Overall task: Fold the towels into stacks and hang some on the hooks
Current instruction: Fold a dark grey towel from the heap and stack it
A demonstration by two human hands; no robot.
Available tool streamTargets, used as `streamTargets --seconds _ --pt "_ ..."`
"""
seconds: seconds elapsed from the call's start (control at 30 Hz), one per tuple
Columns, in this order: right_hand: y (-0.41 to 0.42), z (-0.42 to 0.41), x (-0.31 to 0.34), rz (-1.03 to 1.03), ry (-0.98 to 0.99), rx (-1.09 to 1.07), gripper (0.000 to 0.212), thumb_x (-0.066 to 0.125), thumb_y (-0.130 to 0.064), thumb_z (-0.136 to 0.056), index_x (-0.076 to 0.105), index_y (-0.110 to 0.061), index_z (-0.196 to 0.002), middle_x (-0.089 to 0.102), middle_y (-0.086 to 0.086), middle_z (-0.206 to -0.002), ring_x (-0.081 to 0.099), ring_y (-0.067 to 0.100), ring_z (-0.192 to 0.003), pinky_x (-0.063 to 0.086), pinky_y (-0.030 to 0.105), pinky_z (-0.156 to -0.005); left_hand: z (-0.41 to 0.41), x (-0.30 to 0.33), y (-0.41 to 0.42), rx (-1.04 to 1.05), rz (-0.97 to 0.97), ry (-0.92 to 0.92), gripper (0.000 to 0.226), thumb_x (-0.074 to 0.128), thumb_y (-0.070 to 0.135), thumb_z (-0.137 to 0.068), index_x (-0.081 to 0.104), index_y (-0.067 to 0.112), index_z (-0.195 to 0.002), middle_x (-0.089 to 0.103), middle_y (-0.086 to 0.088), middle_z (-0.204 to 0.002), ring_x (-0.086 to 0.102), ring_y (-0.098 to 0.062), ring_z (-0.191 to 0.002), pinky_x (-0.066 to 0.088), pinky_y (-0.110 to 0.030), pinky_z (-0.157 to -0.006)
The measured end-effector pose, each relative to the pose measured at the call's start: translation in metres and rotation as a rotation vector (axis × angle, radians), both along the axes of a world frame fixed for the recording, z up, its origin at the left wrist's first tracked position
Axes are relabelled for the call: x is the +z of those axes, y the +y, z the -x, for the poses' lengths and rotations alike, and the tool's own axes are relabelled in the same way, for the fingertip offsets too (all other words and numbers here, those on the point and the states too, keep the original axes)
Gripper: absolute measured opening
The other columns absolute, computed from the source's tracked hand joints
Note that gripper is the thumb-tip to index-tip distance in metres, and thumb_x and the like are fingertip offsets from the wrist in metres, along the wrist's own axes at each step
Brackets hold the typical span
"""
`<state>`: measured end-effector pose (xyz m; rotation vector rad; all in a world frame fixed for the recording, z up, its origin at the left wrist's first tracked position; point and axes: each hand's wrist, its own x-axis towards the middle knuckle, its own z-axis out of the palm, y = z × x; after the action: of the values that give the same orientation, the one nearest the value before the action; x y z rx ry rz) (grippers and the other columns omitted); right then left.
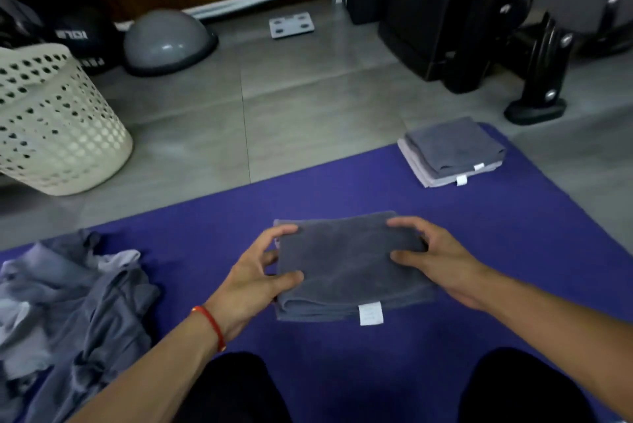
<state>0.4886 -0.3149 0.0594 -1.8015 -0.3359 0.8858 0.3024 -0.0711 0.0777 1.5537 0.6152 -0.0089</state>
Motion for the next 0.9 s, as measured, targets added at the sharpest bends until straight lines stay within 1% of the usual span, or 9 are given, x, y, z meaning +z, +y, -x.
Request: streamTargets --seconds 0.1,0.17,0.27,0.4,0.47,0.6,0.7,0.8,0.9 --pt "-0.021 -0.025 0.024 0.023 -0.056 -0.056 0.038 0.077 -0.011 -0.089 0.072 -0.035 -0.118 0.069 -0.009 -0.119 0.067 0.005 -0.104 0.056 0.019 -0.080 -0.032 0.017 -0.016 -0.068 -0.057 0.015 0.064 0.081 0.009 -0.082 0.059 0.050 -0.126 0.065 -0.005 -0.129 0.073 -0.029 -0.101 0.062 -0.049 -0.076" --pt "-0.035 -0.046 0.030 0.022 -0.064 -0.151 0.022 0.068 -0.020 -0.097 0.076 -0.034 -0.112 0.071 -0.010 -0.121 0.066 0.005 -0.109 0.054 0.024 -0.093 -0.056 0.021 -0.028 -0.097 -0.074 0.023 0.063 0.082 0.013 -0.082 0.057 0.052 -0.125 0.061 -0.002 -0.132 0.072 -0.026 -0.102 0.061 -0.040 -0.066" --pt "-0.057 -0.081 0.032 0.057 -0.081 -0.224 0.029 0.050 -0.025 -0.107 0.078 -0.031 -0.110 0.069 -0.011 -0.124 0.063 0.008 -0.113 0.049 0.030 -0.104 -0.094 0.022 -0.053 -0.108 -0.060 0.028 0.065 0.082 0.012 -0.083 0.055 0.046 -0.131 0.058 0.001 -0.133 0.071 -0.020 -0.103 0.060 -0.034 -0.062" --pt "-0.084 -0.146 0.010 0.145 -0.103 -0.167 0.033 0.053 -0.015 -0.105 0.073 -0.037 -0.118 0.063 -0.010 -0.131 0.061 0.008 -0.116 0.050 0.027 -0.101 -0.157 0.002 -0.075 -0.134 -0.020 0.073 0.073 0.082 0.016 -0.084 0.048 0.048 -0.140 0.054 0.005 -0.139 0.070 -0.019 -0.107 0.063 -0.040 -0.068" --pt "-0.095 -0.188 -0.005 0.176 -0.087 -0.154 0.037 0.057 -0.011 -0.103 0.070 -0.040 -0.122 0.063 -0.010 -0.129 0.062 0.007 -0.112 0.053 0.024 -0.093 -0.198 -0.018 -0.085 -0.142 0.038 0.112 0.078 0.079 0.013 -0.086 0.043 0.050 -0.144 0.050 0.009 -0.144 0.068 -0.021 -0.113 0.063 -0.043 -0.075" --pt "-0.104 -0.266 -0.036 0.246 -0.098 -0.099 0.052 0.061 -0.002 -0.097 0.061 -0.037 -0.135 0.063 -0.010 -0.126 0.062 0.004 -0.105 0.051 0.014 -0.078 -0.280 -0.051 -0.103 -0.186 0.143 0.186 0.089 0.071 -0.001 -0.090 0.031 0.052 -0.149 0.042 0.020 -0.144 0.062 -0.022 -0.122 0.063 -0.039 -0.076" --pt "-0.099 -0.329 -0.059 0.347 -0.206 -0.002 0.059 0.061 -0.003 -0.095 0.053 -0.039 -0.141 0.059 -0.005 -0.135 0.059 0.013 -0.115 0.051 0.020 -0.087 -0.343 -0.077 -0.105 -0.216 0.133 0.183 0.091 0.073 0.002 -0.089 0.030 0.063 -0.141 0.043 0.024 -0.142 0.061 -0.018 -0.123 0.061 -0.047 -0.086" --pt "-0.090 -0.390 -0.072 0.393 -0.292 0.005 0.058 0.059 -0.006 -0.095 0.050 -0.041 -0.141 0.053 -0.007 -0.142 0.054 0.016 -0.124 0.047 0.031 -0.101 -0.400 -0.091 -0.106 -0.191 0.129 0.140 0.089 0.069 -0.001 -0.091 0.029 0.057 -0.146 0.048 0.031 -0.131 0.067 -0.014 -0.114 0.062 -0.039 -0.084" --pt "-0.078 -0.444 -0.075 0.420 -0.374 -0.027 0.057 0.056 -0.004 -0.095 0.050 -0.037 -0.142 0.047 -0.012 -0.137 0.048 0.009 -0.120 0.039 0.024 -0.098 -0.453 -0.103 -0.103 -0.159 0.125 0.090 0.089 0.068 -0.004 -0.092 0.029 0.051 -0.150 0.051 0.034 -0.124 0.069 -0.011 -0.110 0.062 -0.040 -0.082"
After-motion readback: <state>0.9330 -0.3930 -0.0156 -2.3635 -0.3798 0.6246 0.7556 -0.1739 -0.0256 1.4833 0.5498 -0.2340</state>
